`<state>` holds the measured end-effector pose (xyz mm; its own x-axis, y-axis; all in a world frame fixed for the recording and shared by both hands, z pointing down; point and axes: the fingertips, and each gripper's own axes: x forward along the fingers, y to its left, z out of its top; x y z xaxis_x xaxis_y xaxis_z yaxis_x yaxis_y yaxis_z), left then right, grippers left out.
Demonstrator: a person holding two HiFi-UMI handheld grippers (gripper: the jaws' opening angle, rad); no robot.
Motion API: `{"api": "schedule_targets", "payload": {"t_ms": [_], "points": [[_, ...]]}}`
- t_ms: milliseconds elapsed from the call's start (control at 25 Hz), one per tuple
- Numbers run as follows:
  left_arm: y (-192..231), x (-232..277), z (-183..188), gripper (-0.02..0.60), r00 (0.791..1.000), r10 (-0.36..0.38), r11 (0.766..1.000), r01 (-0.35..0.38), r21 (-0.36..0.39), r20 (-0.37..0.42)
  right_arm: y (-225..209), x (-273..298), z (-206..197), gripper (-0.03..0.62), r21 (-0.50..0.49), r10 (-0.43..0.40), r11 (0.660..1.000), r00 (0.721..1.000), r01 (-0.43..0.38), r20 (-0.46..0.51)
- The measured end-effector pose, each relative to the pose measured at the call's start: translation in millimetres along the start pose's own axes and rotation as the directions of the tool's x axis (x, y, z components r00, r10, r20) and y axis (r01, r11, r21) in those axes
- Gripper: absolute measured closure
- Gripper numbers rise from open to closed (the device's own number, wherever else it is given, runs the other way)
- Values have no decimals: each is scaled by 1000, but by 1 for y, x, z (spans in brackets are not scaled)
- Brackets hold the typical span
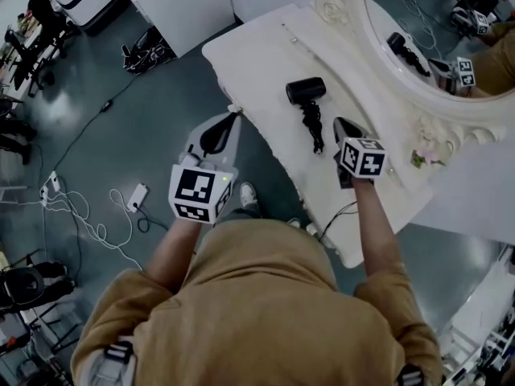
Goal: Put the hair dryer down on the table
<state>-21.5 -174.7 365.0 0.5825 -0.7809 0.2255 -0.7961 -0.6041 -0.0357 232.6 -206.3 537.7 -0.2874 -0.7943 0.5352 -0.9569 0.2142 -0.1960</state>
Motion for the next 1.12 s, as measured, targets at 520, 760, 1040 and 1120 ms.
{"api": "schedule_targets", "payload": {"t_ms": [520,760,1040,1120], "points": [[-18,-67,34,577,988,131,991,-131,1,83,24,-115,86,591,-108,66,994,953,-36,296],[-29,-87,49,577,981,150,989,-149,-23,121,39,-166,115,591,-198,100,980,911,-21,400],[-36,-105,59,577,975,177,984,-179,4,137,49,-231,132,591,-312,95,947,865,74,492],[-36,-107,59,577,975,182,983,-185,12,130,54,-243,135,591,-330,104,940,853,83,512]]}}
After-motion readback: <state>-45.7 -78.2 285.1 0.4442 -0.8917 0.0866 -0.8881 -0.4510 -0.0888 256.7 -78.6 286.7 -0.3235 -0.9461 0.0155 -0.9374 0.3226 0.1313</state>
